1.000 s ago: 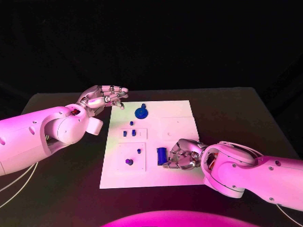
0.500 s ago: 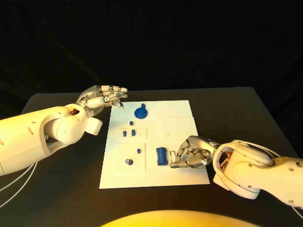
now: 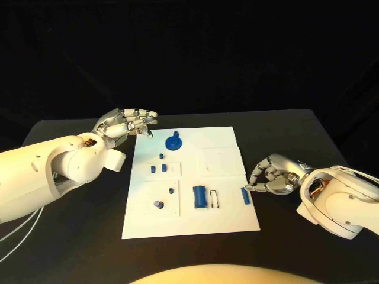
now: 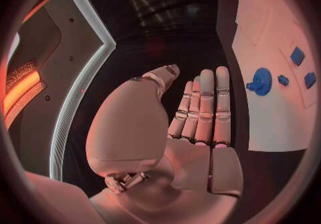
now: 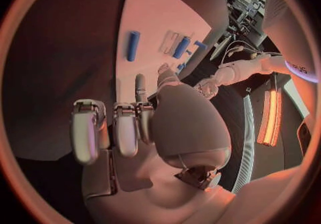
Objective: Assemble the parts on the task board
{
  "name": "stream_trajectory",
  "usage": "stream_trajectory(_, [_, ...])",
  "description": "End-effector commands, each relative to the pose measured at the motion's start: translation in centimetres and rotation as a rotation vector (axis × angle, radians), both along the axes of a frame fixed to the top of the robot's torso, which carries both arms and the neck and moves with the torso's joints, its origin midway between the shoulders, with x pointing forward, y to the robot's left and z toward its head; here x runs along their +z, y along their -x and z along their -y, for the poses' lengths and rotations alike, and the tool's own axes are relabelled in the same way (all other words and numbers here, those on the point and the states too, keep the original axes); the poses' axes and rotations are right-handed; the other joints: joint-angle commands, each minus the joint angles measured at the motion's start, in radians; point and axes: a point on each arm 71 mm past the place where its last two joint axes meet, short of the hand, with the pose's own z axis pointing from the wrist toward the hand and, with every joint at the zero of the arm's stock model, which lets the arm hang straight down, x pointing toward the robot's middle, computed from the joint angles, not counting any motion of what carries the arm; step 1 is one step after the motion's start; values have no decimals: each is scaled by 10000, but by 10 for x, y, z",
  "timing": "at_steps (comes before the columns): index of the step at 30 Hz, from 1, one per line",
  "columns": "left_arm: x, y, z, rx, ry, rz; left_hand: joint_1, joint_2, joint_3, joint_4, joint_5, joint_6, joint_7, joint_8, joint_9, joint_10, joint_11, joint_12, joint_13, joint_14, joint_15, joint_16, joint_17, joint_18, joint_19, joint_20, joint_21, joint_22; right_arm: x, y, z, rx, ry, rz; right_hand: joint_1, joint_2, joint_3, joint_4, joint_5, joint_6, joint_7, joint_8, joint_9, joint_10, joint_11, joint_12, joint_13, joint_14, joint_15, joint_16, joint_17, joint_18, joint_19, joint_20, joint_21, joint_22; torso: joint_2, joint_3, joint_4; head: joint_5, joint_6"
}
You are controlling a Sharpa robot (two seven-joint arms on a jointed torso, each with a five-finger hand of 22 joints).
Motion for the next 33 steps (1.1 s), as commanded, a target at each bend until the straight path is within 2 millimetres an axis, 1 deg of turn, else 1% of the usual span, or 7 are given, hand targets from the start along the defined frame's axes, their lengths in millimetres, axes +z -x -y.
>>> stream_trajectory(1, [2,1,4,-233,162,151,-82,-26,-40,31,-50,-44,17,-4,10,-65,-32,31,-8,-23,15,-45,9,131,58,42,-45,-14,-1,1,5,57,823,566,90,6,53,1,49,40,-17,-36,-14,644,56,8,2120,901,65,-4,1732,-38,821,75,76,2388,-1,1,-14,-85,4])
stream_trajectory(7, [2,1,4,-247,167,146,-82,-26,-40,31,-50,-44,17,-4,10,-65,-32,31,-8,-23,15,-45,9,131,58,42,-45,-14,-12,5,8,-168,1310,442,61,33,40,47,19,111,-28,-21,-12,633,49,-19,2103,899,58,-6,1727,-36,820,73,69,2387,15,7,2,-129,-2])
stream_trajectory(11, [1,1,4,-253,166,138,-89,-22,-56,48,-47,-44,15,-1,12,-66,-33,38,-7,-25,15,-46,10,131,61,44,-60,-25,-19,7,4,-154,1387,325,14,20,9,62,-9,153,-37,-14,-12,630,42,-26,2099,897,53,-11,1715,-36,819,71,66,2386,10,0,24,-148,-5])
stream_trajectory(16, [1,1,4,-265,162,118,-89,-22,-56,48,-47,-44,15,-1,12,-66,-33,38,-7,-25,15,-46,10,131,61,44,-60,-25,-26,9,-3,-69,1354,225,-9,16,-5,66,-22,169,-41,-12,-12,629,39,-29,2097,896,51,-12,1712,-35,819,69,62,2385,21,7,50,-138,-23])
stream_trajectory(23, [1,1,3,-249,140,90,-85,-8,-58,59,-43,-42,13,4,15,-66,-35,44,-5,-26,14,-46,12,132,65,45,-70,-32,-33,9,-10,36,1334,51,-58,21,-27,73,-33,203,-50,-5,-11,630,32,-30,2096,898,45,-8,1724,-38,823,66,79,2389,18,-15,36,-133,-50])
stream_trajectory(27, [1,1,3,-255,136,79,-85,-8,-58,59,-43,-42,13,4,15,-66,-35,44,-5,-26,14,-46,12,132,65,45,-70,-32,-37,9,-12,95,1425,-112,-58,21,-27,73,-33,203,-50,-5,-11,630,32,-30,2096,898,45,-8,1724,-38,823,66,79,2389,21,-15,29,-114,-60])
stream_trajectory(33, [1,1,3,-261,133,68,-74,1,-59,62,-41,-39,11,7,17,-67,-37,48,-4,-27,12,-46,13,134,68,45,-78,-38,-45,8,-15,272,1826,-311,-29,16,-26,47,-24,221,-65,-4,-12,623,21,-44,2087,896,39,-12,1714,-34,819,63,62,2385,13,-20,48,-118,-85])
